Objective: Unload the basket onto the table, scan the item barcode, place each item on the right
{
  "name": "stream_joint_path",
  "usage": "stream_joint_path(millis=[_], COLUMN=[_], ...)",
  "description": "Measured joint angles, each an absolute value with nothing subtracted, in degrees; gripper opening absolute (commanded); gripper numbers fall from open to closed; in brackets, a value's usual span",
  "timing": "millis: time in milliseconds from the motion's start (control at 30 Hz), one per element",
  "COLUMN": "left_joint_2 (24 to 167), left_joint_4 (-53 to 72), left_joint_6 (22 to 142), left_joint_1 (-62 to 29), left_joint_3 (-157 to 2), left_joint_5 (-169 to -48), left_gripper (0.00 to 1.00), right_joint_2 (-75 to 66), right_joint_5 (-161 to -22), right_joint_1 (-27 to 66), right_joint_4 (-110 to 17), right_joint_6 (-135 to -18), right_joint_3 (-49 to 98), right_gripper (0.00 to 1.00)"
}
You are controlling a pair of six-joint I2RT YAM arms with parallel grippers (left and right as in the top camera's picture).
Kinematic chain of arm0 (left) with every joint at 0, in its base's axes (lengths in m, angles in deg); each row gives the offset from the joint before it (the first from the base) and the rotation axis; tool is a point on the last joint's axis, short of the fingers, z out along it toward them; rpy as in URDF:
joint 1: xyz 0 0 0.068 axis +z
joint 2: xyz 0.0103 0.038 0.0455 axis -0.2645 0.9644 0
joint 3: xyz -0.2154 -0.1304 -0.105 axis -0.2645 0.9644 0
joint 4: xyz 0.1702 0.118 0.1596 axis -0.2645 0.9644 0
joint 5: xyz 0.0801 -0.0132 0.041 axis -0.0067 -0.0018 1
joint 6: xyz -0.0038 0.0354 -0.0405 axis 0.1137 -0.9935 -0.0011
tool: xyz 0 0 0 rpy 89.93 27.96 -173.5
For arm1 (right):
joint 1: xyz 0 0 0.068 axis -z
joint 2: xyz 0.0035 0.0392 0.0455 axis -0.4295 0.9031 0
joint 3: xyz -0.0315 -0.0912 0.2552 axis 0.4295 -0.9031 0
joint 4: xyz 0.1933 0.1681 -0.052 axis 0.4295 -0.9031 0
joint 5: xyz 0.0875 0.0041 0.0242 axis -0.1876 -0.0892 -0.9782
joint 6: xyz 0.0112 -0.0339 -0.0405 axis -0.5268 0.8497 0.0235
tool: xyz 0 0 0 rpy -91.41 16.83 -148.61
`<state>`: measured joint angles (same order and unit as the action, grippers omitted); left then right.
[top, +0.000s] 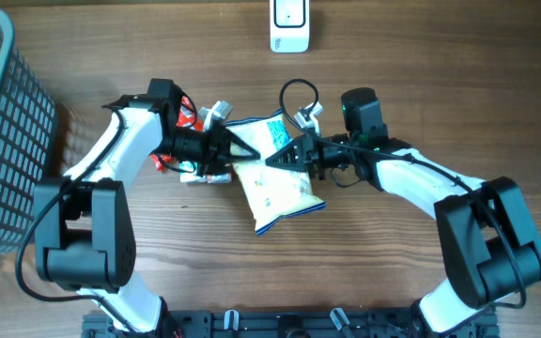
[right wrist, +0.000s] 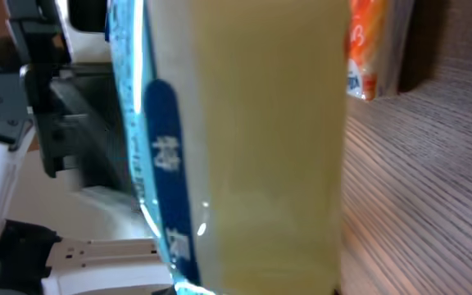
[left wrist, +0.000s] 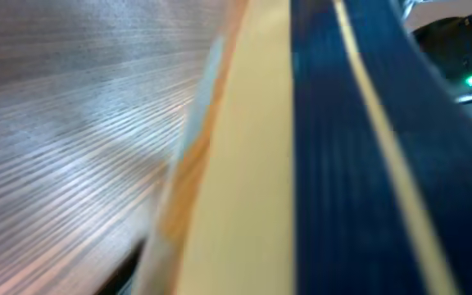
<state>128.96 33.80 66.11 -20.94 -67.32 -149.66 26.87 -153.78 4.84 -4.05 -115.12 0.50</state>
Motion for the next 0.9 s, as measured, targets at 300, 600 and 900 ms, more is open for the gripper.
stream_joint_path(millis=[300, 600, 900], left_joint_2=[129.0, 122.1, 112.3], left_joint_4=[34.6, 36.9, 37.1], left_joint_6=[66.1, 66.8, 73.4], left_joint_1=[-19.5, -14.7, -12.0], left_joint_3=[-68.1, -70.4, -71.1], left_joint_5=[-148.5, -137.6, -119.0], left_gripper=[1.00, 1.00, 1.00], right_joint_2=[26.9, 26.2, 19.7], right_joint_5=[-152.4, -144.6, -132.3], right_joint_1=[4.9, 4.9, 4.9], right_joint_4=[1.7, 3.1, 2.9], right_joint_6=[-114.9, -109.7, -101.7], right_joint_3=[0.5, 0.5, 0.5], right_gripper=[0.04, 0.05, 0.05])
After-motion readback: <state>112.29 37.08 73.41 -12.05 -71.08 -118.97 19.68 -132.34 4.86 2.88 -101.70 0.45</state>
